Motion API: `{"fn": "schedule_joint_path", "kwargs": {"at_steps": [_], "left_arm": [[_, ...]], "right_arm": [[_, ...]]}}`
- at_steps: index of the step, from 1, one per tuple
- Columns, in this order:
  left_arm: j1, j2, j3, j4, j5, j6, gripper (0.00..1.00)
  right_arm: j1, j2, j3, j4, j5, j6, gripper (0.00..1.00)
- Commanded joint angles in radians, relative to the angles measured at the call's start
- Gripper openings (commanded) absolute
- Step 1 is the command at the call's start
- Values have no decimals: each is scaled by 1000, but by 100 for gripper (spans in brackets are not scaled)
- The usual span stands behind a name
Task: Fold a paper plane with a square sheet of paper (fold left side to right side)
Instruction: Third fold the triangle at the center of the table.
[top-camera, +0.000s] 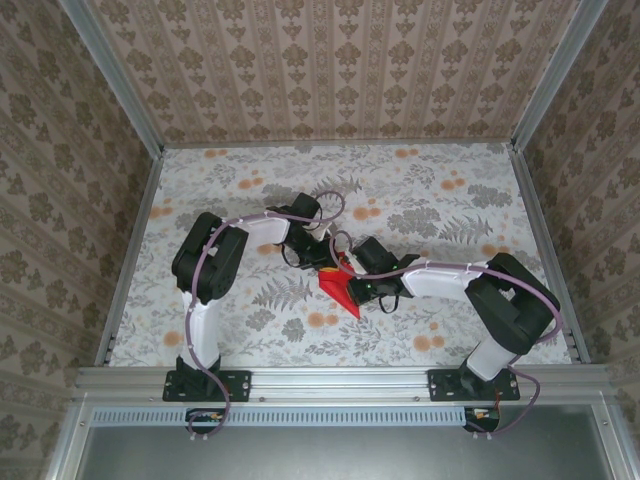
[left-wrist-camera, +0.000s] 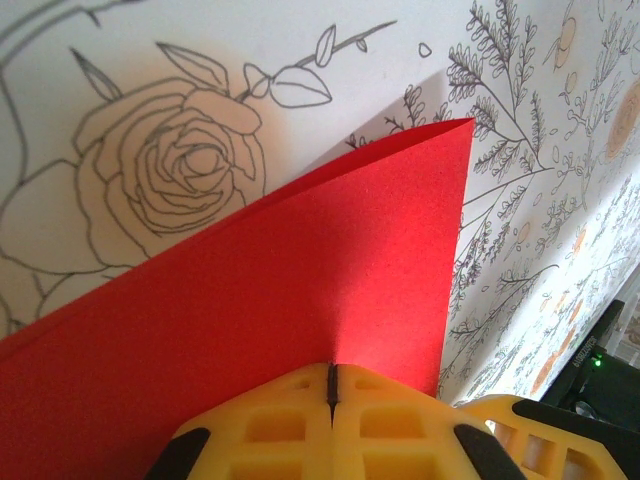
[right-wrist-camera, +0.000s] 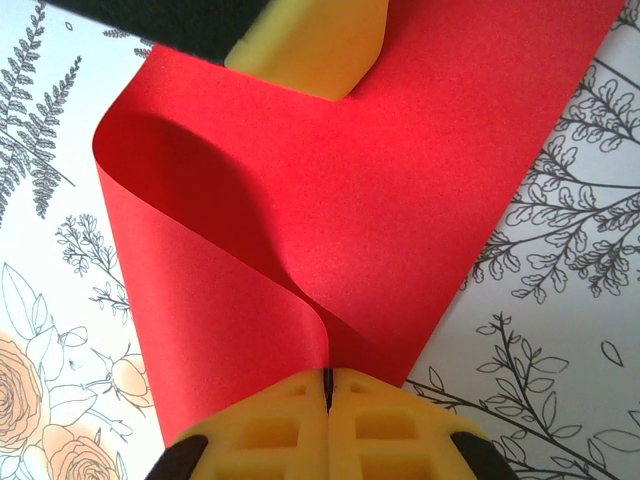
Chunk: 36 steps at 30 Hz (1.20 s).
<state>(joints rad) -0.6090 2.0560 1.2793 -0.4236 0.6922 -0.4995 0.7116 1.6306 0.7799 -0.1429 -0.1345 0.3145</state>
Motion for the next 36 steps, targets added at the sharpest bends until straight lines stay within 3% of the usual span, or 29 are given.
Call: {"fn": "schedule_joint_path", "kwargs": {"at_steps": [1,6,19,26,30,36], "left_arm": [[-10,42,2,-35,-77,17,3],[-9,36,16,-36,-62,23,6],[39,-35,134,-147,-74,106,27],[60,-167,11,-114,-87,94,18],[55,-285,-143,-8,-58,47,11],[2,-359,-285,133,11,-30,9]], "right_arm": [[-4,35,19,-30,20,-7,0],[-4,56,31,-63,8,-23,0],[6,69,21,-111,-24,-33,0],[8,71,26,-115,-25,-36,0],[8,75,30,-117,-26,-36,0],[9,81,37,-121,-25,-37,0]]}}
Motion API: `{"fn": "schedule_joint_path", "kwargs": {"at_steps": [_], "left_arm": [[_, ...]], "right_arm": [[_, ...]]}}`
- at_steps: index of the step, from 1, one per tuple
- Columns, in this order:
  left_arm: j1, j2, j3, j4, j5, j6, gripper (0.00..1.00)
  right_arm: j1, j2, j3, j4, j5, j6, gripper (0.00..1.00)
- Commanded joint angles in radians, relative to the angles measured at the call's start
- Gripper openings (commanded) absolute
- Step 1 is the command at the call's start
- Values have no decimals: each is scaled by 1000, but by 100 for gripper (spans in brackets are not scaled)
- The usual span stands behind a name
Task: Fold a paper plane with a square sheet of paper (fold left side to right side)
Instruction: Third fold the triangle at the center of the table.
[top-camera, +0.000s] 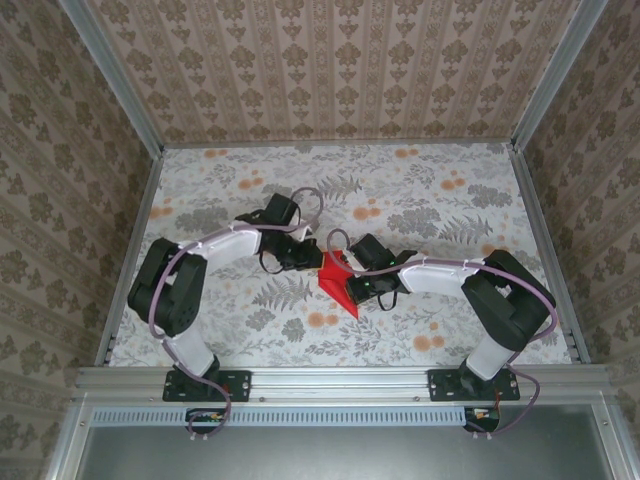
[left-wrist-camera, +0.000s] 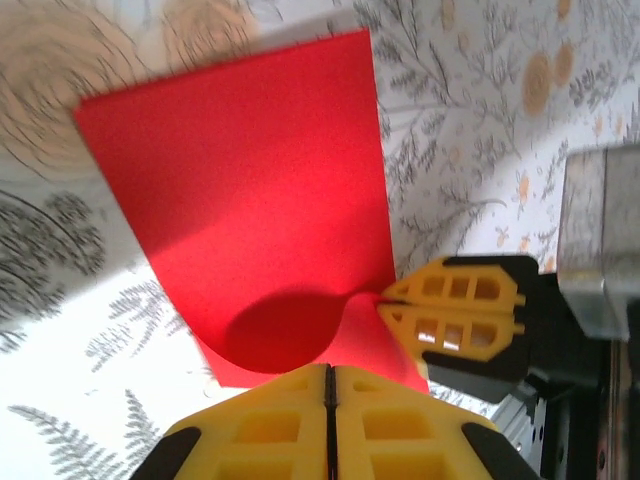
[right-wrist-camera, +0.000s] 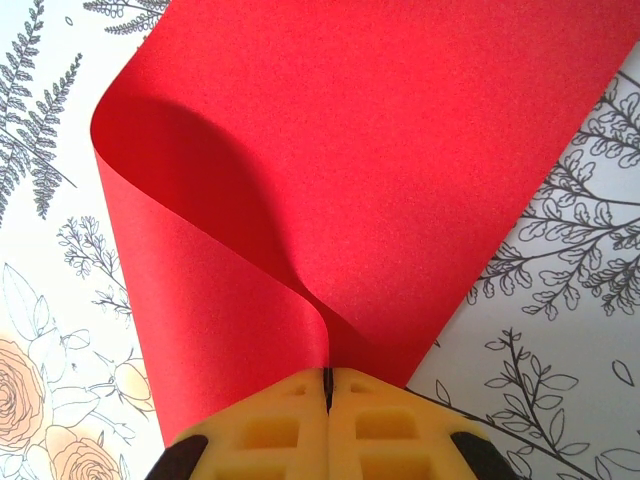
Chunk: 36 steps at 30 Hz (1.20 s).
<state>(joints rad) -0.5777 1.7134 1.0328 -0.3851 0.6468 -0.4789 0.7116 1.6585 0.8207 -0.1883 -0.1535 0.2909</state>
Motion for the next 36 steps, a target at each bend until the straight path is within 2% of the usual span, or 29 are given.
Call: {"fn": "schedule_joint_path", "kwargs": {"at_steps": [1,14,36], "left_arm": [[-42,-14,-52,107,59,-60,9],[-111,73,-62,160,39,-96,9],[-111,146,-100,148,-40,-79,7]], "right_arm": [[11,55,-2,-78,-6,-14,0],[11,64,3,-88,-3,-17,0],[11,73,11,-102,12,-16,0]]}}
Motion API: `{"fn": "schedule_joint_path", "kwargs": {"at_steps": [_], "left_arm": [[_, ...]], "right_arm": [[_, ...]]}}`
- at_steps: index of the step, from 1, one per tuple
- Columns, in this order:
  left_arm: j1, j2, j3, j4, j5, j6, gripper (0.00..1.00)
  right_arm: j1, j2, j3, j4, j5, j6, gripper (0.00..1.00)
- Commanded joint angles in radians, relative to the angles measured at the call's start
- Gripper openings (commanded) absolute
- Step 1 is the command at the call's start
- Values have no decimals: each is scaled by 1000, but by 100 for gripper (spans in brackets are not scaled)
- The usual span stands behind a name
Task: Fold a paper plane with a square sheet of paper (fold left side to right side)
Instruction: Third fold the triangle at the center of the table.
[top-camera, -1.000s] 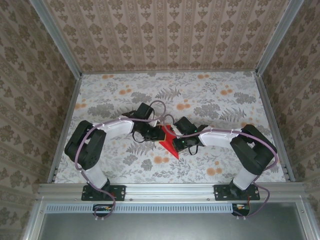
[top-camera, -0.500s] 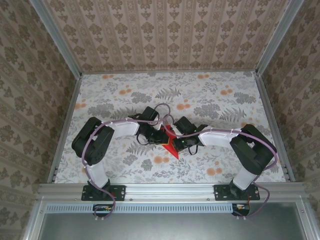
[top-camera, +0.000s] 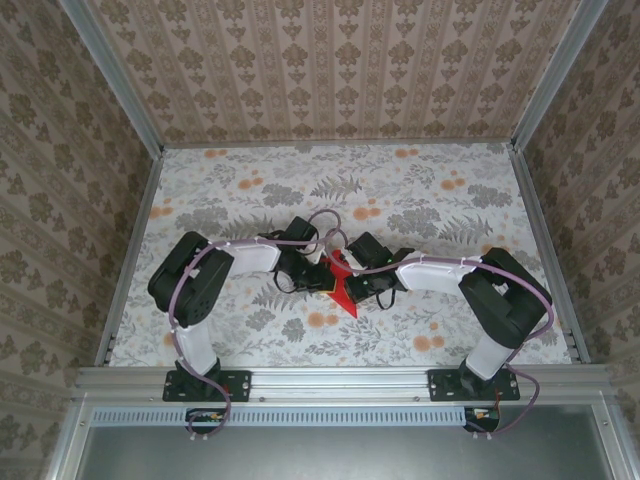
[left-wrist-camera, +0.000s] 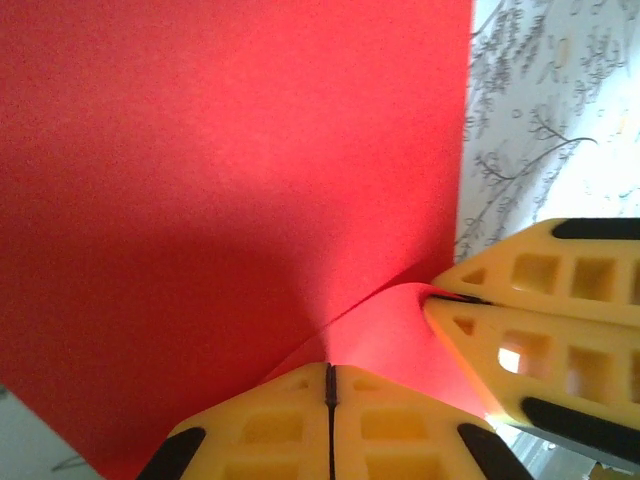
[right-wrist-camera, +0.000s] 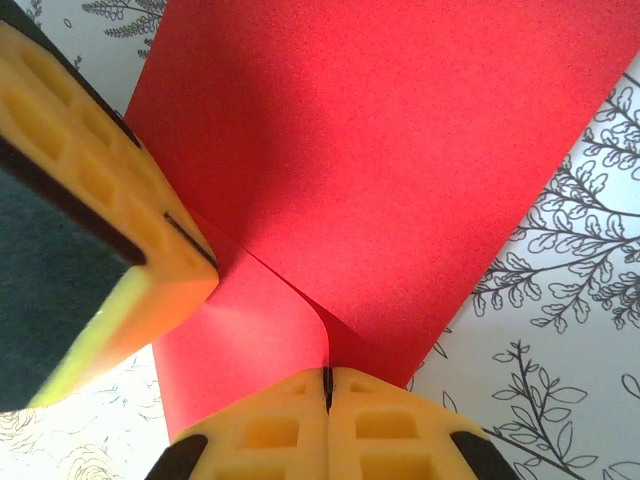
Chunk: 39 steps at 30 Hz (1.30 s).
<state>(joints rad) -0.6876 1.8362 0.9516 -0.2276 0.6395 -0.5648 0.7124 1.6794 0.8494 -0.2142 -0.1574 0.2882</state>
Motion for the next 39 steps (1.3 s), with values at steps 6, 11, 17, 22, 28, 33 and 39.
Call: {"fn": "schedule_joint_path", "kwargs": {"at_steps": [6,11,17,22,28,33,39], "left_arm": [[4,32,-33,-22,-52,8,7],[5,38,-42,-23,-59,7,6],[6,37,-38,-26,-63,9,6],[5,34,-37,-27,-64,8,6],[6,32,-33,-30,-65,9,6],[5,32,-32,-30,-64,11,6],[5,32,-29,-35,-67,13,6]], "right_arm": [[1,33,7,-74,12,18,0],[-22,-21,41,-79,-2,55,16],[-32,-144,29,-144,-22,71,31],[-31,-225,-31,-138,-150,153,25],[-6,-186,-71,-19,-322,296,17],[2,-116,-49,-11,-298,318,16],[4,-70,-38,-28,-291,309,16]]}}
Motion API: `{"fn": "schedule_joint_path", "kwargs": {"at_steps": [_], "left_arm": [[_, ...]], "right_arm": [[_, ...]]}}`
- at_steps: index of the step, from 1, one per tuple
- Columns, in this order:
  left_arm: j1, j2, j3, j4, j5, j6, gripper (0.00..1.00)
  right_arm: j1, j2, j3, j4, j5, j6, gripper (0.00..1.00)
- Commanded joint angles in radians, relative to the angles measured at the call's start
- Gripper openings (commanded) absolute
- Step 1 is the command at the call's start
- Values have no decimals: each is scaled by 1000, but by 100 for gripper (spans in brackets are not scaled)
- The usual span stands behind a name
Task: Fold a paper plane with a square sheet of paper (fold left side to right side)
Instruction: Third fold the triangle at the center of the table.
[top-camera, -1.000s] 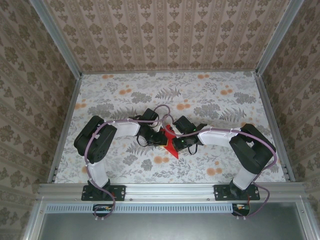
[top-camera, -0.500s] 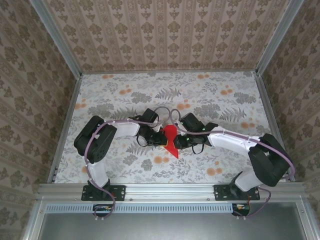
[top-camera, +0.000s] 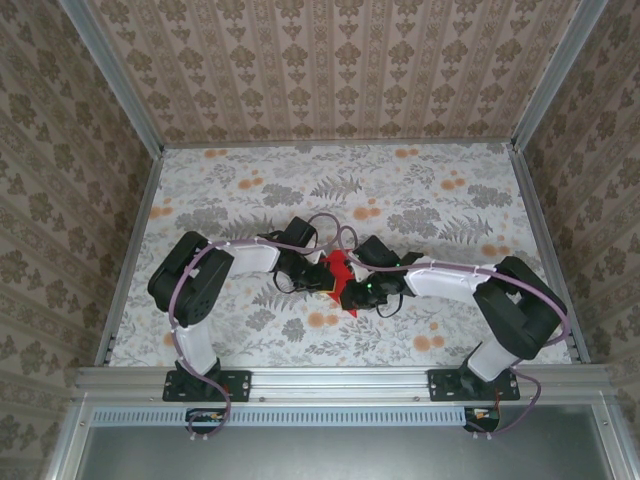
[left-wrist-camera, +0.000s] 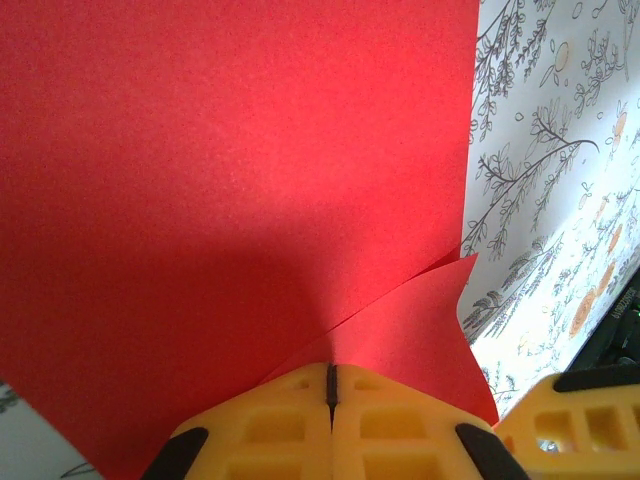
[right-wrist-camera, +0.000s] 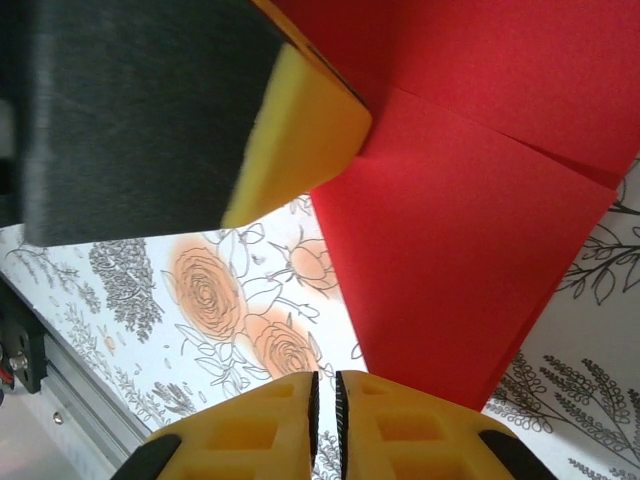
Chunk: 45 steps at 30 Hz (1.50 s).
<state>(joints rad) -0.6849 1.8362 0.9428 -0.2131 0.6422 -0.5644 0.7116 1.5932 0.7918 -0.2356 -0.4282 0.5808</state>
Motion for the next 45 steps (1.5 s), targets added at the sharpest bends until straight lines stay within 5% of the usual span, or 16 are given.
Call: {"fn": "schedule_joint_path", "kwargs": {"at_steps": [1,32,45], "left_arm": [[3,32,-20,-49,-70,13,6],[3,10,13,-79,-75,33,7],[-6,-210,-51,-48,-50,35,10]], "right_arm": [[4,22,20,-8,-20,15,16],[9,129,31,-135,79,-10,10],[9,167,29,-182,109,-14,0]]}}
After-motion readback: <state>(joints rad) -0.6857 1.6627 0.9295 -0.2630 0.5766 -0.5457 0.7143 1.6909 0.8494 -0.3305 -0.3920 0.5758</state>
